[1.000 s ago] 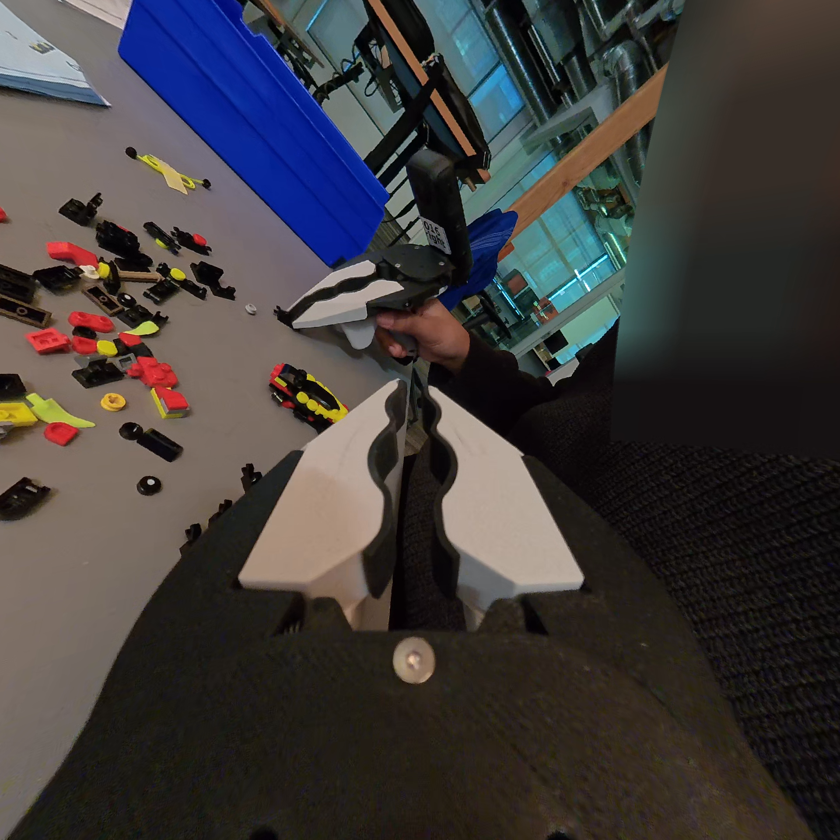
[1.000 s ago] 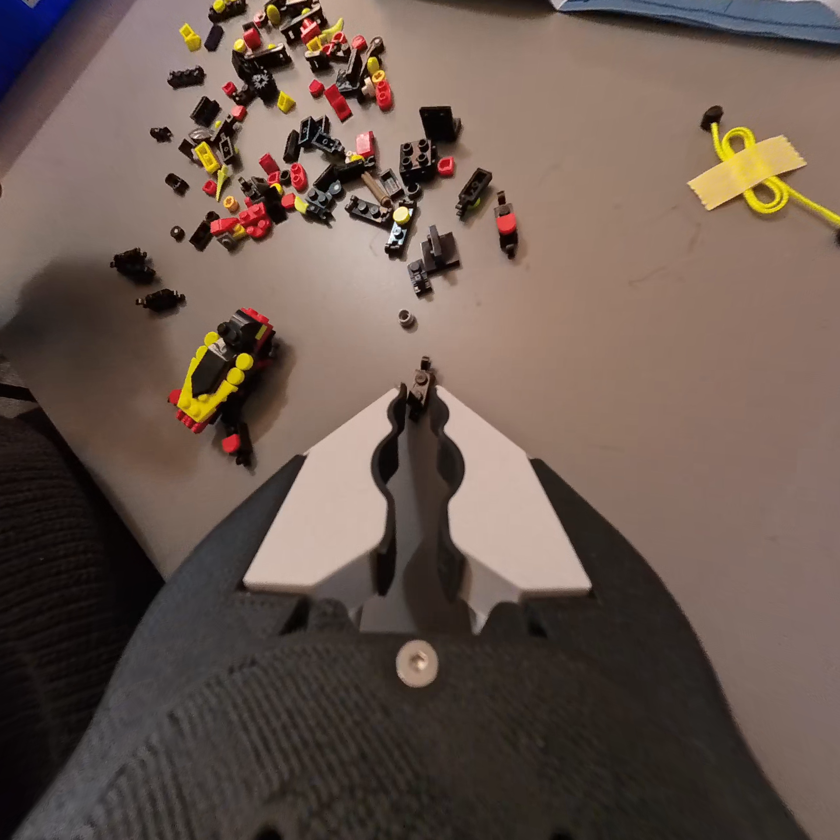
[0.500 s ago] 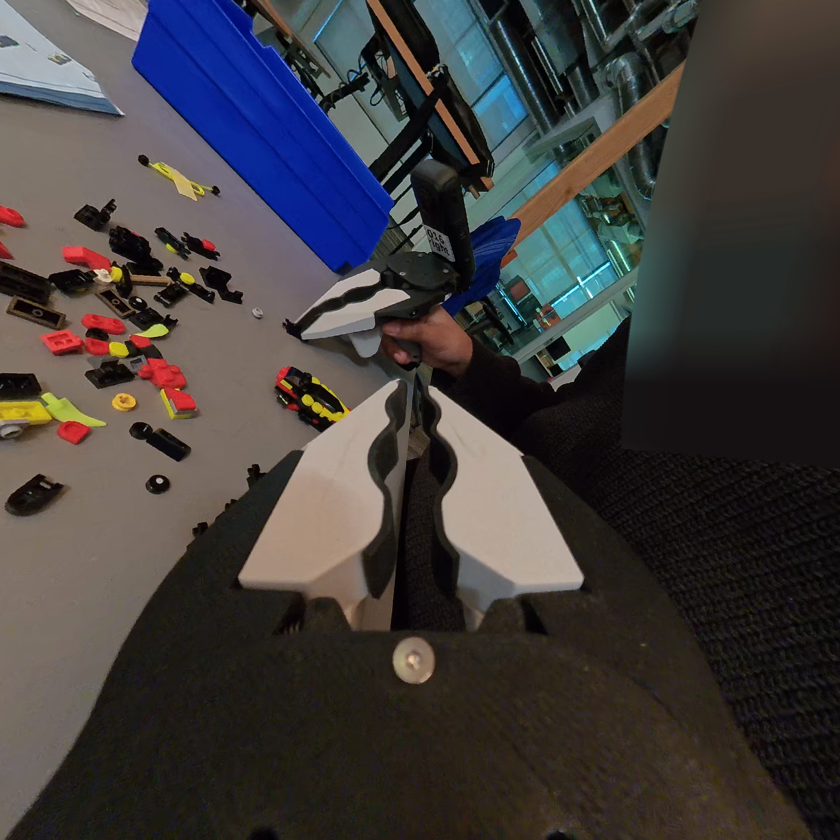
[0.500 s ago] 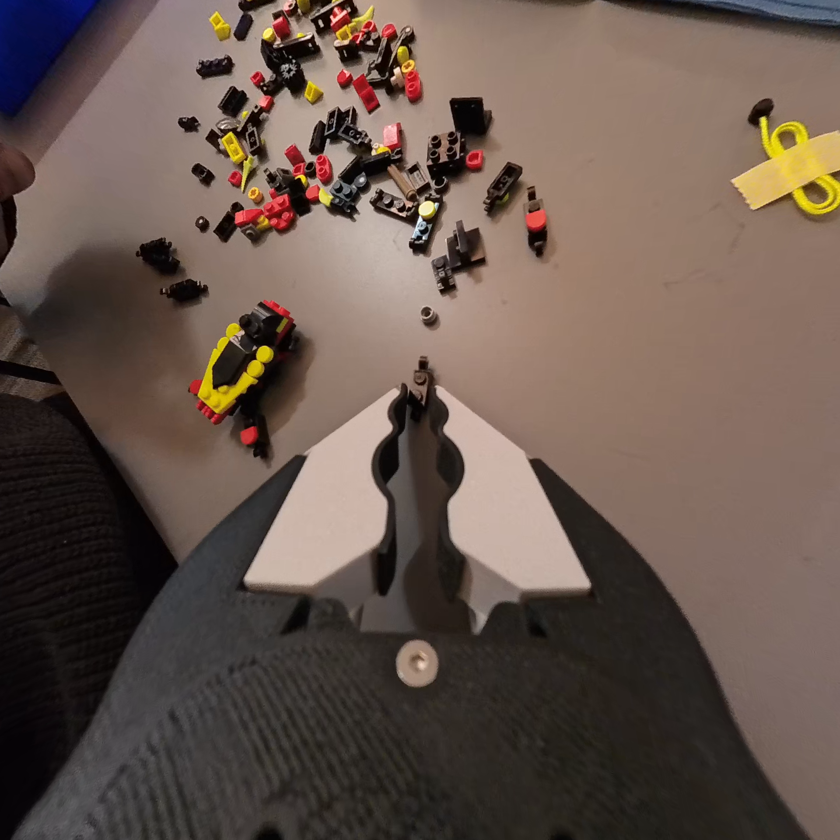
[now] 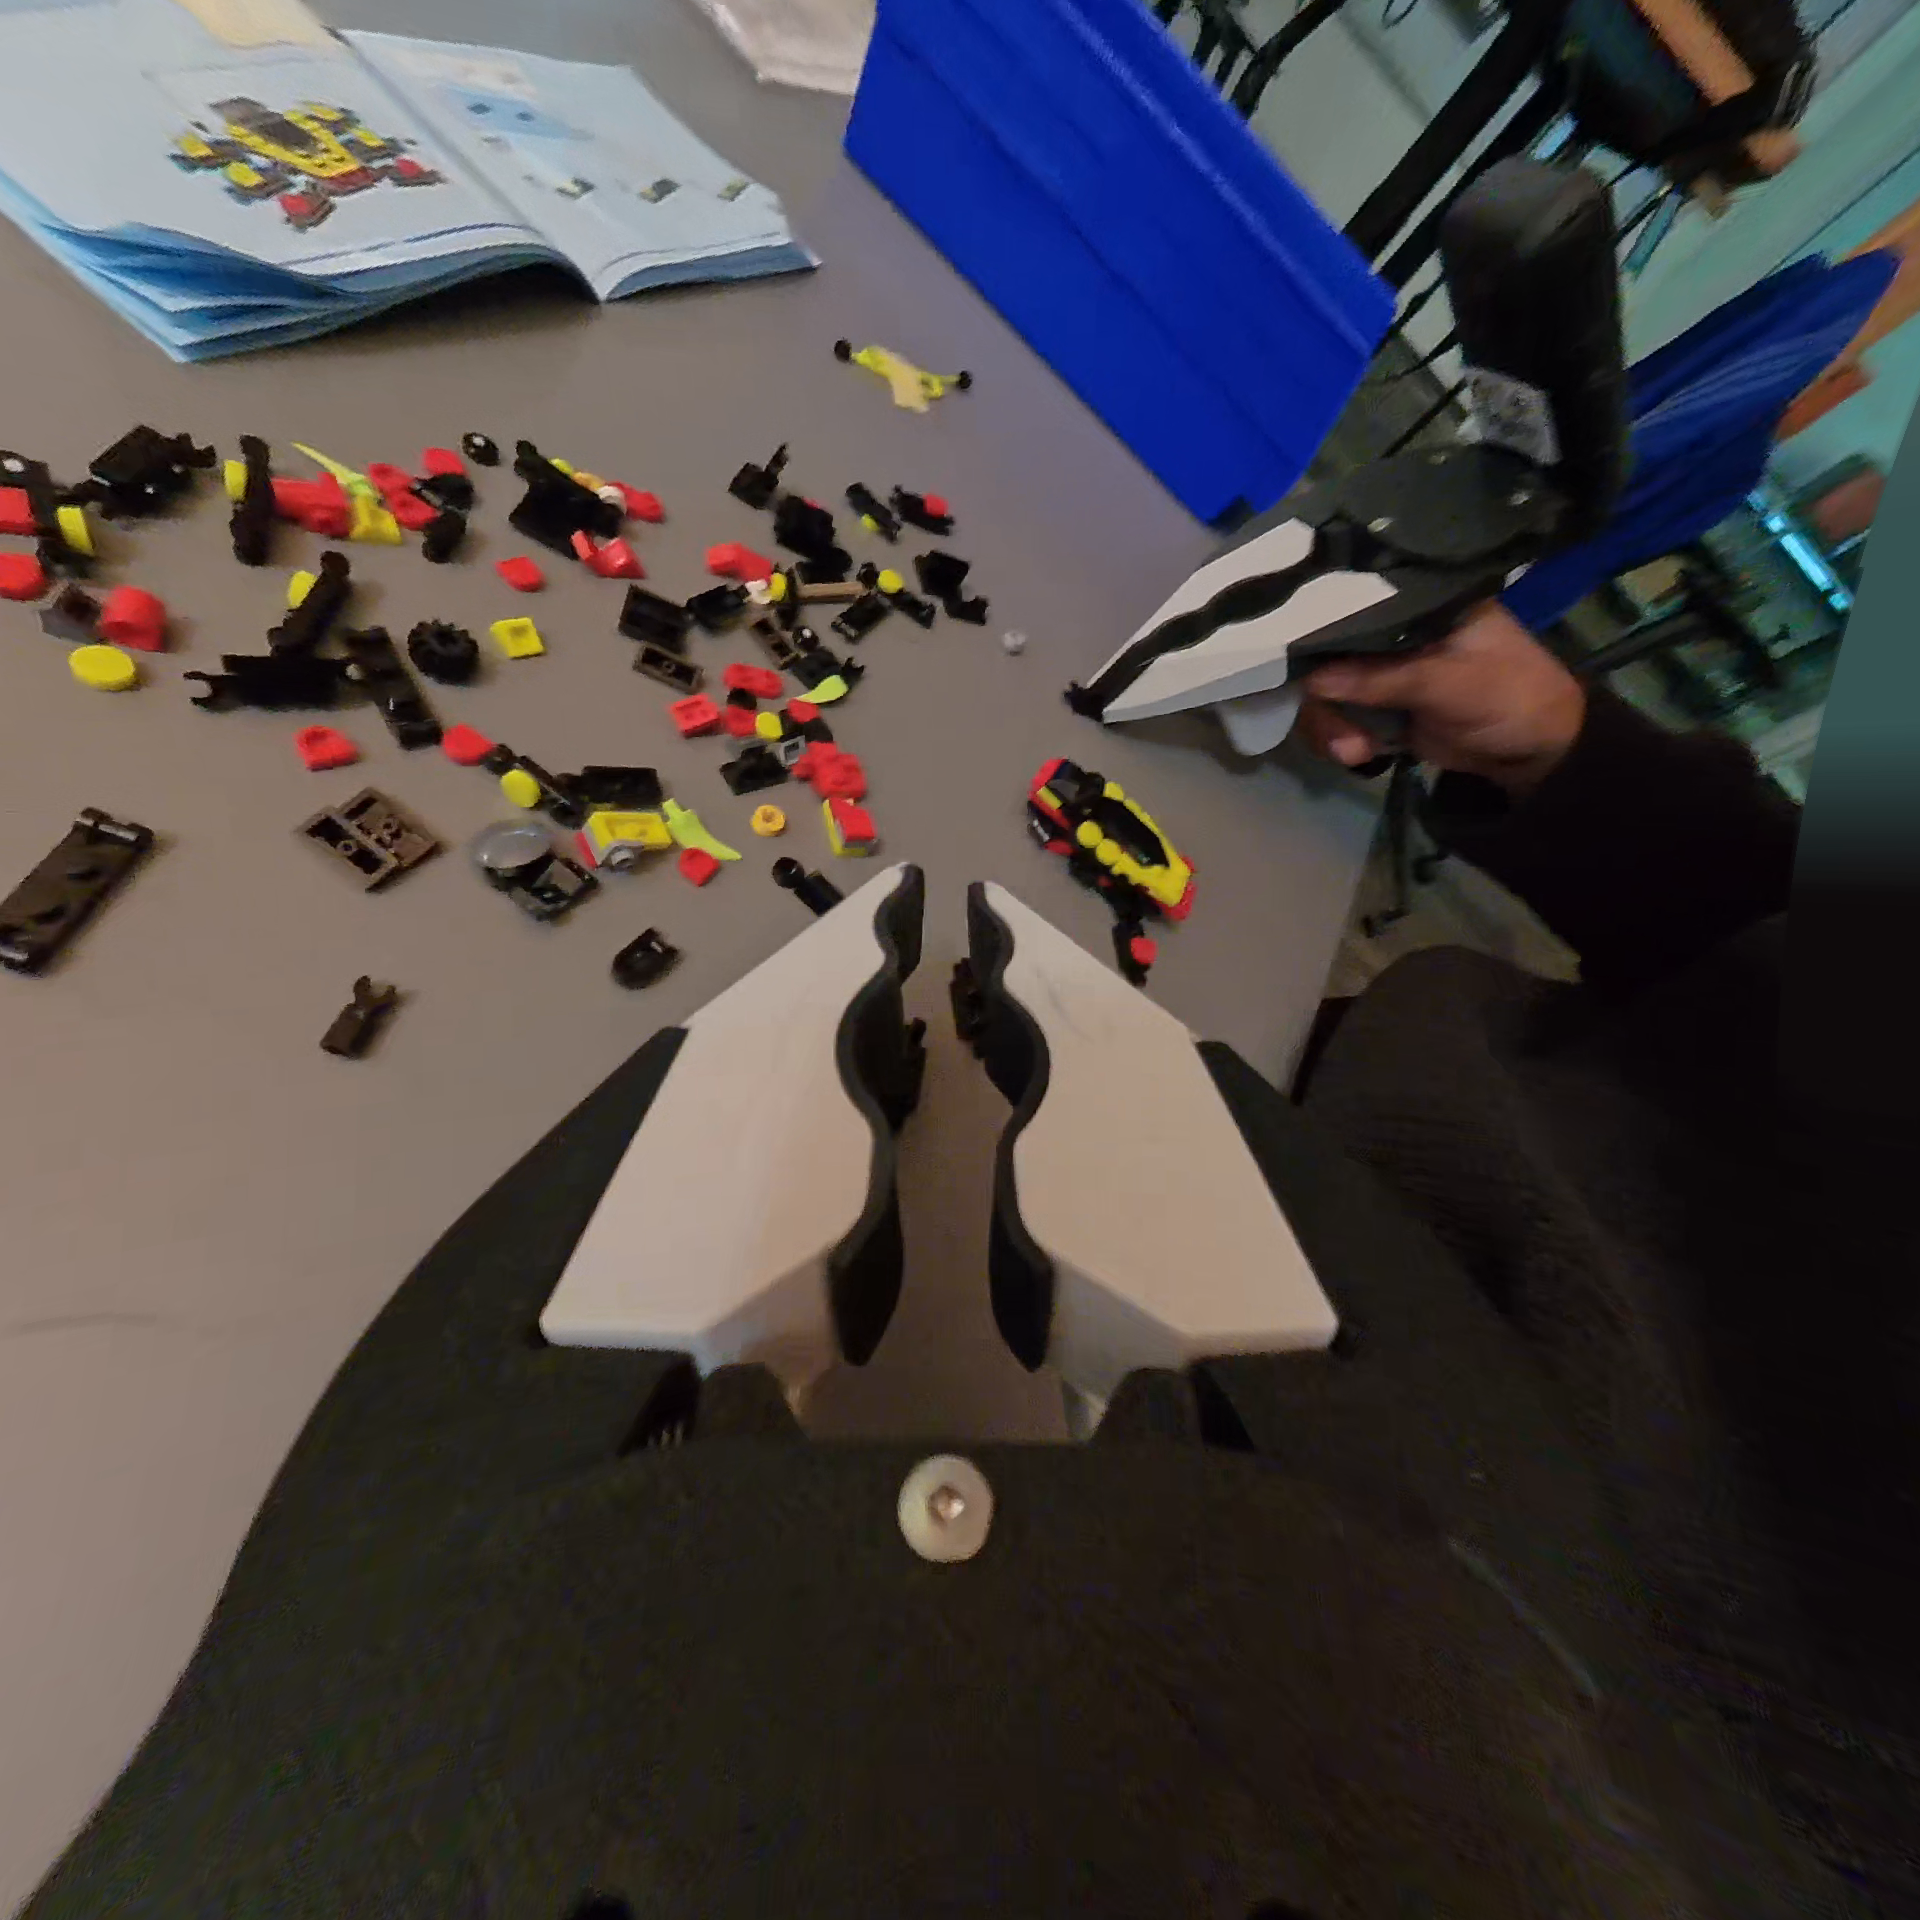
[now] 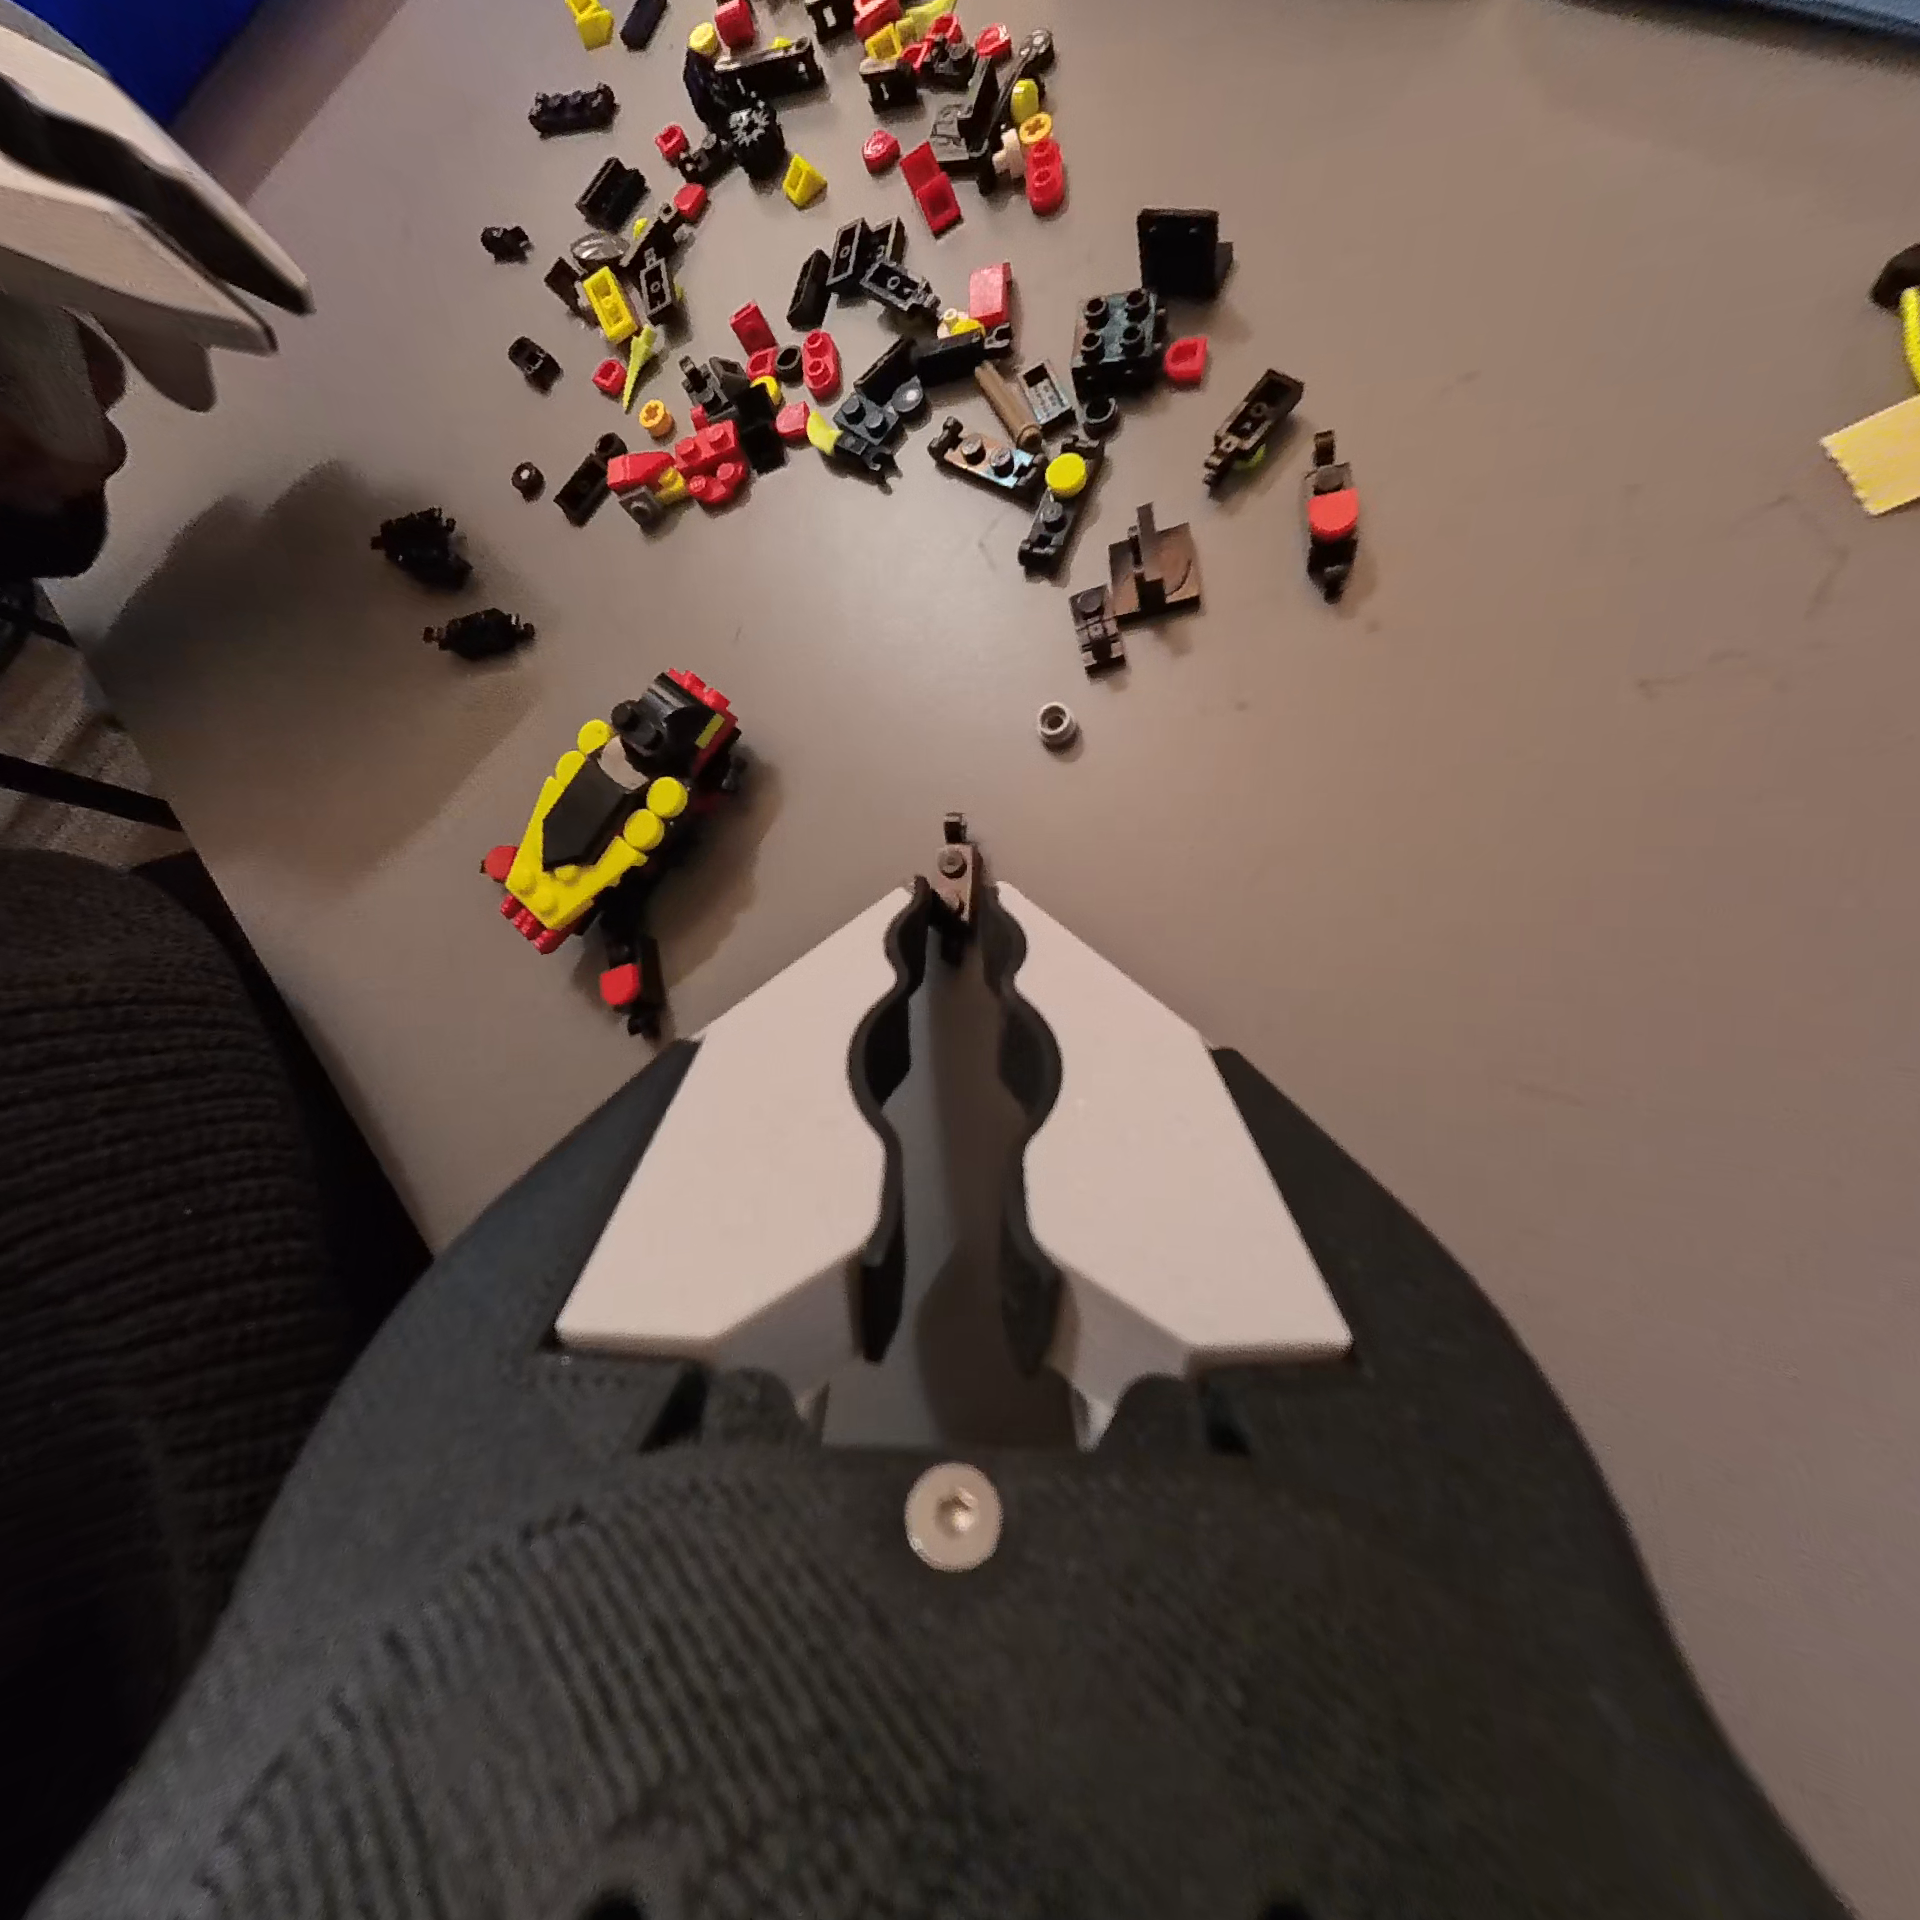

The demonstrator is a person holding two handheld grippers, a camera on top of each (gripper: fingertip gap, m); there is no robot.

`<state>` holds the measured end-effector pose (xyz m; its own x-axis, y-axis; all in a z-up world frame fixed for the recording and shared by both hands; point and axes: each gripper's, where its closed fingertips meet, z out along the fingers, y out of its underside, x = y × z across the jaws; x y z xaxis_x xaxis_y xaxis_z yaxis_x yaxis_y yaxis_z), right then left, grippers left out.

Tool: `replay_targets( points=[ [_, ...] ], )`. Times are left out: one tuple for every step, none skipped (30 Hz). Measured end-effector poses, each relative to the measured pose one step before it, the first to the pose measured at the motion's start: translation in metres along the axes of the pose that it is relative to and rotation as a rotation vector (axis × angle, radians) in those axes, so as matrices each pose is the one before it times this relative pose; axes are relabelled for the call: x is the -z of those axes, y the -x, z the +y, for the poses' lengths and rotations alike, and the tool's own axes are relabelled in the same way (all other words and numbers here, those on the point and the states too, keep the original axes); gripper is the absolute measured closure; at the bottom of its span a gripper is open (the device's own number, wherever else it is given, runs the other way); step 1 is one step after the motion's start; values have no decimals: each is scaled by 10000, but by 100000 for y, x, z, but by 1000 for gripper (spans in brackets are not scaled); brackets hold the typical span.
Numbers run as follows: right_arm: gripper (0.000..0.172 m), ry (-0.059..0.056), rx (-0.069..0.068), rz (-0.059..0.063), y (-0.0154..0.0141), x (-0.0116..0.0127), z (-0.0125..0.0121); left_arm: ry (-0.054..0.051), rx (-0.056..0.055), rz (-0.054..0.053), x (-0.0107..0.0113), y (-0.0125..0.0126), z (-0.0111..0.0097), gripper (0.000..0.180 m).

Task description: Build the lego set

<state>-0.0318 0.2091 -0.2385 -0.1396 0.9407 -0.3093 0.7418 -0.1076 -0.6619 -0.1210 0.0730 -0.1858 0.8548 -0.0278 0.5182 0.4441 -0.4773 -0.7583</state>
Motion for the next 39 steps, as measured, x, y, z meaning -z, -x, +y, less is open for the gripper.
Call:
replay_targets(
  points=[
    [164,-1,-13,-3,5,9,5,99,-20,-43,-86,59,172,175],
    [164,2,-5,1,2,1,3,41,76,78,-73,-83,80,175],
    [164,5,16,14,-9,4,3,-3,109,133,-61,-154,6,175],
    [164,1,27,30,-22,18,-7,-10,111,113,-42,-110,-4,175],
    [164,-7,23,29,-26,22,-13,6,93,69,-28,-39,35,175],
    [164,-6,10,12,2,10,-12,10,68,46,-22,-30,31,175],
    [163,12,-3,4,11,-11,19,4,52,51,-19,-49,30,175],
    [163,13,0,10,-12,-14,25,2,42,65,-27,-102,14,174],
    [164,-3,7,17,-7,-1,-8,4,35,74,-28,-117,22,174],
    [164,7,10,31,-33,-8,4,10,23,67,-39,-129,34,174],
    [165,3,16,40,-36,0,1,26,9,54,-49,-108,51,174],
    [165,3,24,35,-40,10,-7,43,-3,43,-53,-98,78,174],
    [165,10,37,47,-64,28,18,45,-15,32,-51,-89,79,174],
    [165,10,46,60,-105,41,8,35,-33,14,-45,-86,58,174],
    [165,7,47,49,-98,55,19,28,-47,2,-30,-66,50,174],
    [165,5,39,20,-45,37,16,10,-53,-11,-10,-55,9,174],
    [165,3,12,0,-22,28,10,-34,-63,-28,15,-34,-71,174],
    [165,-2,-8,-9,8,1,10,-78,-65,-40,58,-13,-139,174],
    [165,0,4,-14,33,-19,-13,-85,-43,-34,66,25,-165,174],
    [164,6,23,-1,30,-23,-2,-62,-8,-14,65,27,-116,175],
    [164,4,31,14,16,-21,-12,-26,38,5,20,39,-32,175],
    [164,0,29,11,13,-14,-10,3,65,16,15,46,18,175],
    [164,-3,20,2,9,-24,-16,8,61,19,-18,35,27,175],
    [164,-5,5,-1,6,-13,-14,6,44,15,-19,38,20,175],
    [164,-9,-6,-7,-8,-8,-7,6,22,11,-26,4,6,175],
    [164,-13,-11,-7,-11,0,-20,12,7,2,-37,13,19,175],
    [164,-15,-14,0,-39,3,-25,30,2,-2,-40,21,51,174],
    [163,-16,-12,8,-51,3,-26,42,-1,-5,-35,19,73,174],
    [163,-20,-8,16,-50,11,-31,28,-11,-14,-36,23,55,174],
    [162,-26,-7,13,-49,7,-39,11,-15,-13,-25,15,11,174],
    [162,-30,-7,-1,-14,15,-57,7,-4,-2,-16,13,7,174],
    [162,-36,-7,-7,-6,11,-51,4,14,9,-19,12,7,174],
    [161,-37,-6,-10,18,4,-66,5,30,16,-10,6,17,174],
    [161,-21,-13,-8,3,-2,-38,10,37,16,-11,19,32,174],
    [161,18,-35,5,-38,-30,35,13,42,17,-13,23,28,174],
    [160,25,-58,-1,-38,-34,55,20,43,18,-24,20,44,174],
    [161,-14,-57,-44,13,-21,-8,24,35,18,-21,13,47,174],
    [160,-5,-46,-42,16,-3,7,19,22,13,-27,6,42,173],
    [161,-9,-26,-8,-23,-5,-19,15,11,11,-17,-4,33,173]
  ],
)
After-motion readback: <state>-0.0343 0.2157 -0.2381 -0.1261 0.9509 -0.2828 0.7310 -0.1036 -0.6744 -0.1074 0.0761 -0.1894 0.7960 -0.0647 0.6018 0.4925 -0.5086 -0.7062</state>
